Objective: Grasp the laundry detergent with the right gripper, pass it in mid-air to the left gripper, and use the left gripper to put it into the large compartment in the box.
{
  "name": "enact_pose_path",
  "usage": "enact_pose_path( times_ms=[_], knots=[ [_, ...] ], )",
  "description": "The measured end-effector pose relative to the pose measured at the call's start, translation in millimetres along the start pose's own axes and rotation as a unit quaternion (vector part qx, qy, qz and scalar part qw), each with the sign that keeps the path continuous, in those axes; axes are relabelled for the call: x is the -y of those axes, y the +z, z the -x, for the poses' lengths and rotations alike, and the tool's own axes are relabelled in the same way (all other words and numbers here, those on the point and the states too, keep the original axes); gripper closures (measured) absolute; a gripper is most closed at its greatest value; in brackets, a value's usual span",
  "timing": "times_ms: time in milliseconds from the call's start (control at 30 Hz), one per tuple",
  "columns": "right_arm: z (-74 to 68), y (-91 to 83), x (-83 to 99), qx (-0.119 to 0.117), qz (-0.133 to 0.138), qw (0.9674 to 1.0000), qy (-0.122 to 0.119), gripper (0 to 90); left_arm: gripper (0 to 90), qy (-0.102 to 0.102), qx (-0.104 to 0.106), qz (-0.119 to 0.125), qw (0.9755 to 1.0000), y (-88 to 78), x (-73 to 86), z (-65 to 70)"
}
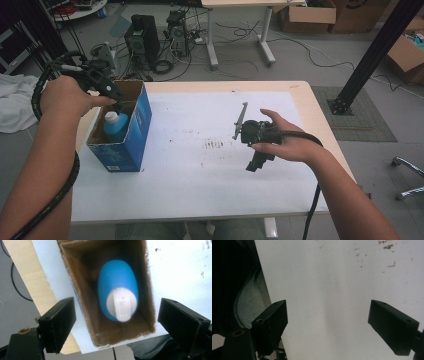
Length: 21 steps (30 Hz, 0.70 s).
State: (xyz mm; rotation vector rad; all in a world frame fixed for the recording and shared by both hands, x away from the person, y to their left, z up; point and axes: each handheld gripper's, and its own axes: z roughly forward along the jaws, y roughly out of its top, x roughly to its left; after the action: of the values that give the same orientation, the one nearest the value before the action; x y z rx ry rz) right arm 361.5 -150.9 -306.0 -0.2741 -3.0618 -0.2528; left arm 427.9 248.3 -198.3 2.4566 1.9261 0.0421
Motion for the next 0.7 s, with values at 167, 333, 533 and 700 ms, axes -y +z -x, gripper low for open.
enact_pose_path(
  times_ms=[167,333,533,700],
  knots=[
    [0.3,-2.7,-0.5,0.001,0.004,1.0000,0.000,15.7,10.6,0.026,0.006,0.005,0.9996,-9.5,-2.9,10.4],
    [0.1,-2.9,-0.4,0.002,0.005,1.0000,0.002,15.7,6.7,0.050,0.011,0.006,0.9987,-14.7,-5.3,24.0],
    [-0.7,-2.7,0.1,0.002,-0.001,1.0000,0.001,15.7,3.5,0.079,0.009,0.007,0.9968,-19.3,-8.2,37.8],
    [-1.5,-3.7,1.4,0.001,0.002,1.0000,0.002,15.7,2.2,0.096,0.014,0.011,0.9952,-24.8,-9.7,46.6]
  ],
)
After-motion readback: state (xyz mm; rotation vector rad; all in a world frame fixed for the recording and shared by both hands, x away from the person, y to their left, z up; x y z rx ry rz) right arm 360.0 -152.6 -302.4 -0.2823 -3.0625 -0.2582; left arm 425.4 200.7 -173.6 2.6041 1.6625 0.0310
